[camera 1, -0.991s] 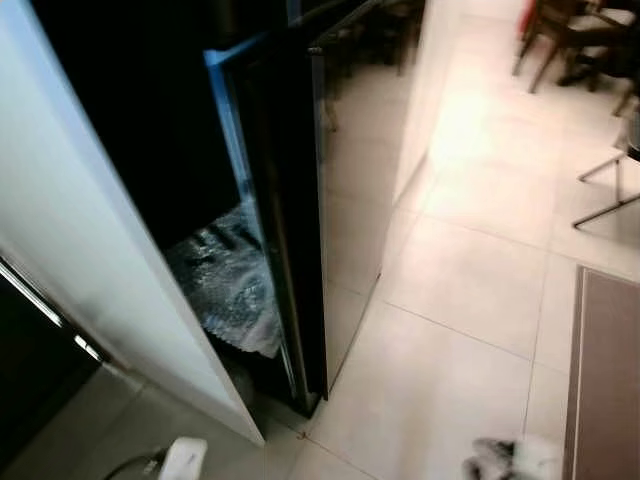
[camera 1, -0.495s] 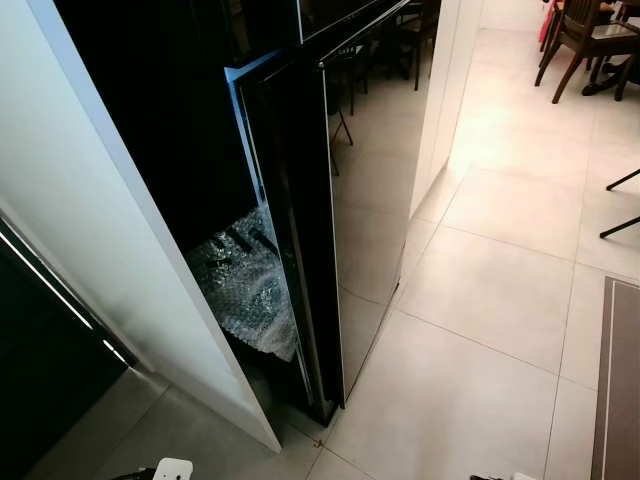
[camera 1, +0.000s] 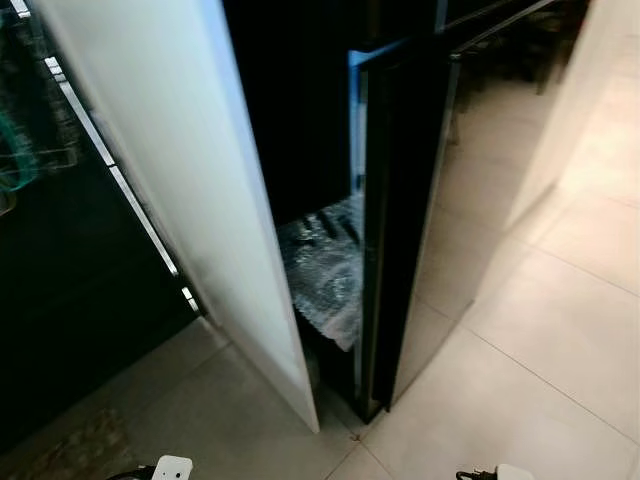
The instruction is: Restocking fridge
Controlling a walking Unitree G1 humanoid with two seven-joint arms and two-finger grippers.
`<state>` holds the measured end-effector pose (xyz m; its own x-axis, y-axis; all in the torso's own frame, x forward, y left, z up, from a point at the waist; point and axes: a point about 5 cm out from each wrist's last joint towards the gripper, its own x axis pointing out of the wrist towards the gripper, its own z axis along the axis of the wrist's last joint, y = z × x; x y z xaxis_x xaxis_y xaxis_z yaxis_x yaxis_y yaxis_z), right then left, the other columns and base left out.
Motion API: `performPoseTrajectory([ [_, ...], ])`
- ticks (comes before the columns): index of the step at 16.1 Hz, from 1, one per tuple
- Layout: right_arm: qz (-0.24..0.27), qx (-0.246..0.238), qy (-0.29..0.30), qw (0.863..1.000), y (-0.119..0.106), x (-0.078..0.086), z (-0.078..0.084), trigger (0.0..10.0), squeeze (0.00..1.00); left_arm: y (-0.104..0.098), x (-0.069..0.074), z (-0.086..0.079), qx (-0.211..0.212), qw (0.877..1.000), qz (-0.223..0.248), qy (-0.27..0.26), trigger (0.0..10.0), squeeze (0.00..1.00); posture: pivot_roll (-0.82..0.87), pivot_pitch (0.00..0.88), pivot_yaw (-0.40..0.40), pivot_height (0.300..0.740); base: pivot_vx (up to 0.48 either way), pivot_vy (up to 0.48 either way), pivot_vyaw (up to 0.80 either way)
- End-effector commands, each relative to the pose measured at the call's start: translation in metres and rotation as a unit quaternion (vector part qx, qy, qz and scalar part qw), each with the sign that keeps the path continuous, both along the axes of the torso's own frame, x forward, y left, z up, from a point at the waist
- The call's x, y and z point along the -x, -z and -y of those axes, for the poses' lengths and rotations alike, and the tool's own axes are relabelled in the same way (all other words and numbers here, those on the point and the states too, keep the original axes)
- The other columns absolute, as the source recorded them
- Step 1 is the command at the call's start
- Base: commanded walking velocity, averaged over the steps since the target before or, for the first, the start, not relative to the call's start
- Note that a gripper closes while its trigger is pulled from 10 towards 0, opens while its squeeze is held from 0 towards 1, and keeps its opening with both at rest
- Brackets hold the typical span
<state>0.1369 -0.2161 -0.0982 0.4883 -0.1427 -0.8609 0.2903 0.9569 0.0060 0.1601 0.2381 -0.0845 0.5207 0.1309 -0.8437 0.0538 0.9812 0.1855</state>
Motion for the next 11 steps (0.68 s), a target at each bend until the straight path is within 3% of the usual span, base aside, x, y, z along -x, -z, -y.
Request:
performPoseTrajectory([
  [1,-0.012,-0.003,-0.002,1.0,0.0026,0.0062,-0.0014,10.0,0.0,0.0003,0.0032,-0.0045,-0.003,1.0,-0.007,-0.007,10.0,0.0,0.03,0.028,0.067,0.74,0.0,0.0,0.8],
  [11,-0.026,0.004,-0.021,0.999,0.0036,0.0116,0.0029,10.0,0.0,0.001,0.0038,-0.0029,0.002,1.0,-0.007,-0.011,10.0,0.0,0.03,0.046,0.06,0.74,0.0,0.0,0.8],
])
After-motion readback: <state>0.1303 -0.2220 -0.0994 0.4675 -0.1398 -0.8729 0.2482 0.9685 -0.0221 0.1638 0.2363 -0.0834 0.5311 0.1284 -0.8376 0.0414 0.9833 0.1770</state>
